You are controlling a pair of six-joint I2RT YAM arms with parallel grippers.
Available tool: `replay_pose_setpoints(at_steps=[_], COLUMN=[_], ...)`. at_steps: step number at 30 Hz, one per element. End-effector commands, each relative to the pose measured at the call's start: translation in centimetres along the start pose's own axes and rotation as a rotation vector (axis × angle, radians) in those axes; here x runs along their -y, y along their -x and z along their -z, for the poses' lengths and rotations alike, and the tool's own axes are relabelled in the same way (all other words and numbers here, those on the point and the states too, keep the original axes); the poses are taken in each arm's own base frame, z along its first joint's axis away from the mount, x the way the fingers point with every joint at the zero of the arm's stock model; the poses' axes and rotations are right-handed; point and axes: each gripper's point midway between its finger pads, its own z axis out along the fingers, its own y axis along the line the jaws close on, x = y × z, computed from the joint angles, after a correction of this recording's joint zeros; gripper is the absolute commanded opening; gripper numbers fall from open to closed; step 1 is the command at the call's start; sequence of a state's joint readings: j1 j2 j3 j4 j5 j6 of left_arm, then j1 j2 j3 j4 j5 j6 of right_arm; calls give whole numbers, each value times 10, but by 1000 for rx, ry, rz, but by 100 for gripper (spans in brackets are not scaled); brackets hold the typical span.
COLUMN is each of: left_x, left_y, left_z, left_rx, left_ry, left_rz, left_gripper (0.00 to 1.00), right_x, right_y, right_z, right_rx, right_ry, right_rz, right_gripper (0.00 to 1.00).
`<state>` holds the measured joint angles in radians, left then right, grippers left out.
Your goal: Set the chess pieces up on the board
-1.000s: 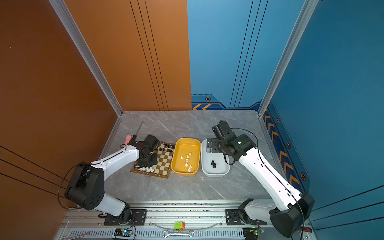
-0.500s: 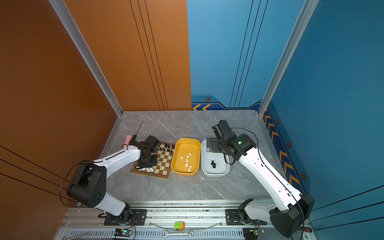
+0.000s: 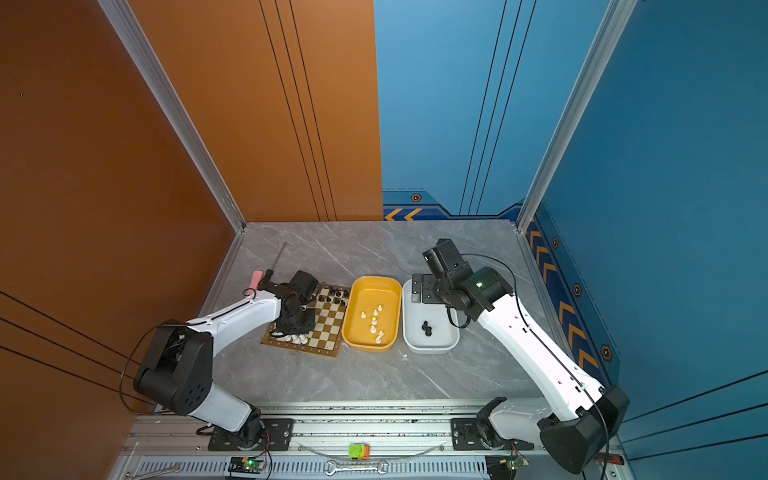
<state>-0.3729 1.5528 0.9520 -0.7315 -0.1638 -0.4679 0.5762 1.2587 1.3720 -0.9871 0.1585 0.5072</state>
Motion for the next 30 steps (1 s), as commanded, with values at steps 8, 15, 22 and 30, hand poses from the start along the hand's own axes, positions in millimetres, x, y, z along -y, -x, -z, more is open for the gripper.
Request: replay_pose_setpoints(at_steps=[8, 15, 22, 30], left_x=[5, 17, 64, 146], left_y=[8, 29, 47, 45], left_z=[19, 49, 84, 82], left_rx=[31, 97, 175, 156], left_ry=[-56, -117, -196, -221], left_rz=[8, 10, -43, -216], left_gripper=[31, 33, 36, 34], right_x=[-1, -3, 0, 15], right_y=[5, 6, 4, -8], right_z=[6, 6, 11, 21], right_rx=[15, 18, 28, 51], right_ry=[-16, -15, -27, -46], right_rz=[-9, -11, -22, -57], right_gripper=[100, 100, 100, 100])
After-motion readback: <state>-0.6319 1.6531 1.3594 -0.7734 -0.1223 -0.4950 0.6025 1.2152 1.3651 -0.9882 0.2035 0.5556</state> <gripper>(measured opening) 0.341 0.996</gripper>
